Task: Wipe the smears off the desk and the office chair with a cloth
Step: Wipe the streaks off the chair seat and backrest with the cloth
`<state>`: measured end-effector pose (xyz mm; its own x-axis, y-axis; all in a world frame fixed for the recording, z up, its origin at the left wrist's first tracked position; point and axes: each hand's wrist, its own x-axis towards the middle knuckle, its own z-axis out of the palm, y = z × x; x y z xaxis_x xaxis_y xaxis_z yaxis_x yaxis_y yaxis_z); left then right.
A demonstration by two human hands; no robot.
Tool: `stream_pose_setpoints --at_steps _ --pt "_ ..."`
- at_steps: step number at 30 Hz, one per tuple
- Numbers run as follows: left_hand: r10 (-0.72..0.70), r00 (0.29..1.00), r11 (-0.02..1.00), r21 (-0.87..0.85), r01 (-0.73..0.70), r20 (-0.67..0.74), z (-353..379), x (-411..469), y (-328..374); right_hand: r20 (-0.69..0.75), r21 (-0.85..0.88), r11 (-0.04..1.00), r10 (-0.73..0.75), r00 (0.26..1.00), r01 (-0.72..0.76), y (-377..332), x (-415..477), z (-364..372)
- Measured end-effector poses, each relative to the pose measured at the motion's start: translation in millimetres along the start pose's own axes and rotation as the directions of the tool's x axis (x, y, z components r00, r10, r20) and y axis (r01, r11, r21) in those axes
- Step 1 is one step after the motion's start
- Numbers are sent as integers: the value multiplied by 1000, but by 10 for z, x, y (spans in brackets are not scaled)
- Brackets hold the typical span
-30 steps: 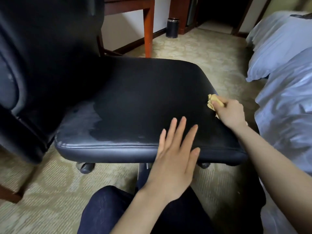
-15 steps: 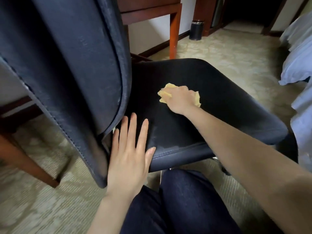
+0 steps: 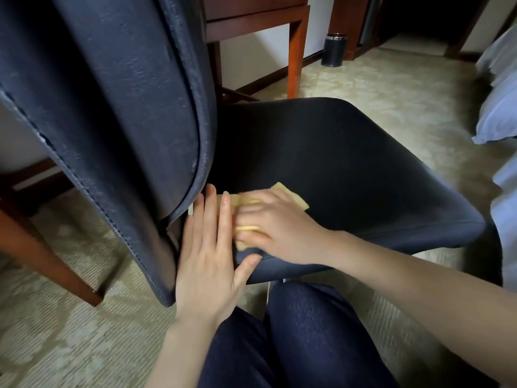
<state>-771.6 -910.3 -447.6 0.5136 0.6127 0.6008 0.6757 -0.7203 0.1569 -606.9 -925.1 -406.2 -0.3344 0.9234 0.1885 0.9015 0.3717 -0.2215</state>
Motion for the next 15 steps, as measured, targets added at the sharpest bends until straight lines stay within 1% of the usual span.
stream_pose_setpoints --at_steps 2,5,8,11,13,15 --pt "0 1000 1000 -1 0 6 0 15 -33 1 38 999 12 1000 -12 57 -302 -70" --pt "-25 999 1000 20 24 20 6 40 -81 -13 -6 998 62 998 -62 230 -689 -165" --pt "-59 998 998 31 58 35 7 74 -152 -22 -31 985 167 986 -168 454 -871 -263" --pt "-82 995 996 47 80 49 -9 108 -221 -32 -9 973 229 973 -229 625 -780 -306" --pt "-138 989 990 50 135 46 -27 95 -244 -47 34 971 237 970 -236 701 -581 -289" --pt "-214 976 977 28 213 39 -36 32 -231 -59 27 966 259 964 -257 768 -294 -240"
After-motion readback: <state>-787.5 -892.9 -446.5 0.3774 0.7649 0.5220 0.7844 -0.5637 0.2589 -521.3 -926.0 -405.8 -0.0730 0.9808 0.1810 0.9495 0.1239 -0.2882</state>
